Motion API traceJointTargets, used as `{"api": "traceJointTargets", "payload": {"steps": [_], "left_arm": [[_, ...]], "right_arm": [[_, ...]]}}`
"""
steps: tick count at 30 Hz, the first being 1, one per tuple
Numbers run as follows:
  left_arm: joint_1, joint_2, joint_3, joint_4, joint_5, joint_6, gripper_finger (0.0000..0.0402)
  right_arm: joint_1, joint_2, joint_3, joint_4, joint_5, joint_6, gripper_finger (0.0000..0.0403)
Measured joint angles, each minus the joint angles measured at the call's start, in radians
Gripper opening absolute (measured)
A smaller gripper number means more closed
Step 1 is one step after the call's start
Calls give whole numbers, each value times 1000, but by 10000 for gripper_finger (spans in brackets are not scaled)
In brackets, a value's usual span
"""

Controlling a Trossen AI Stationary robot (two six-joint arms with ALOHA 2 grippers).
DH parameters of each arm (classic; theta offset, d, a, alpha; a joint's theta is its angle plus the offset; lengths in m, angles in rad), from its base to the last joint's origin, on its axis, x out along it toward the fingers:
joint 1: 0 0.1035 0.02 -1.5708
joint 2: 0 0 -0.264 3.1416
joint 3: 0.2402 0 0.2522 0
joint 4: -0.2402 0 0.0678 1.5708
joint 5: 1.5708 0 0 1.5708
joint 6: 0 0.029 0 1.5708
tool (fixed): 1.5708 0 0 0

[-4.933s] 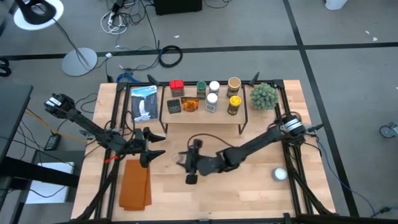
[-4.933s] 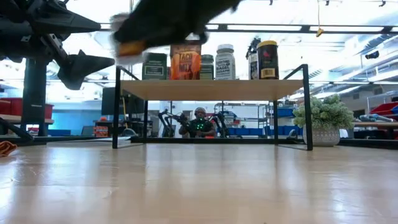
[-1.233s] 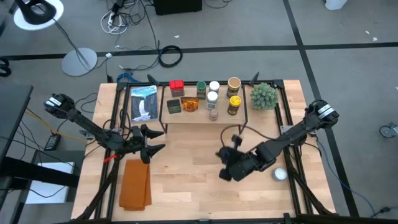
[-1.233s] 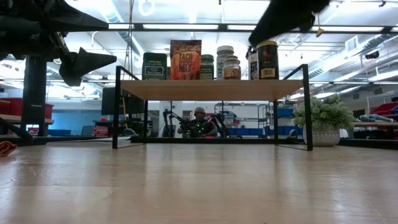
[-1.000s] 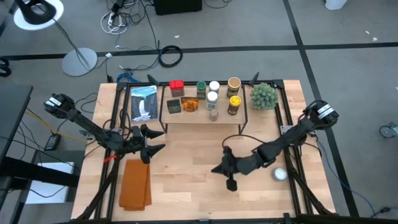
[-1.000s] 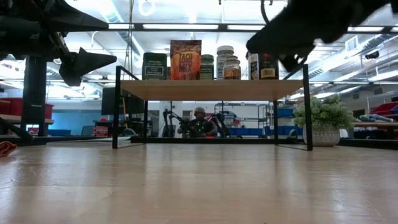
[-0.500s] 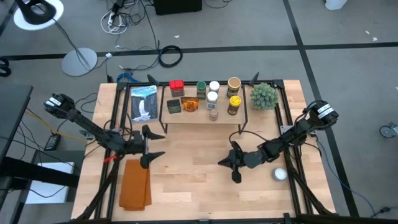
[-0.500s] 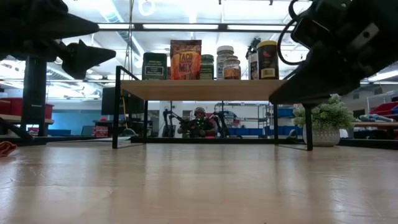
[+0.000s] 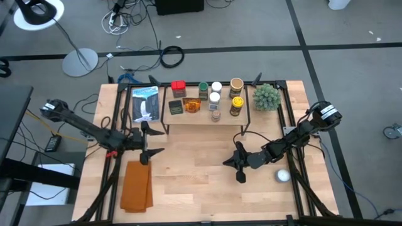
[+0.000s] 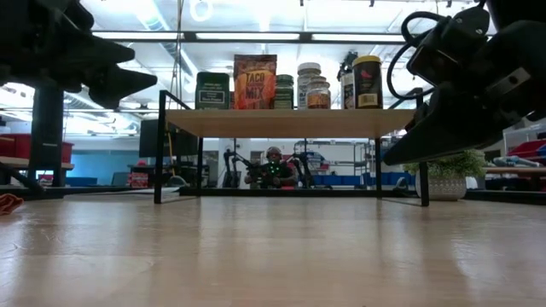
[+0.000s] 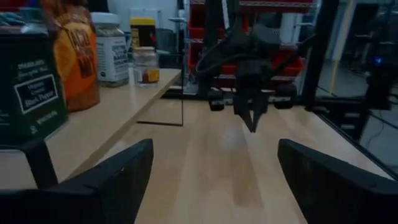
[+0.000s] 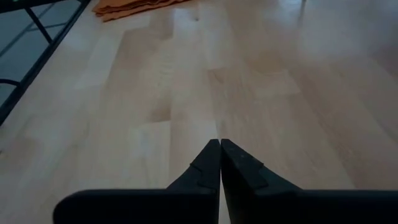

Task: Shelf spices
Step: Return to Home Position

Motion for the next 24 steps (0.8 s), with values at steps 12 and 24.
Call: {"api": "traceJointTargets", "payload": {"steps": [12,24], "left_arm": [[119,-621,5,-561,242,5,351],[339,-619,0,-568,442,-2,351]], "right_arm": [[1,0,0,8,-14,-25,12],[0,-2,-1,47,-22,-42,12]]}}
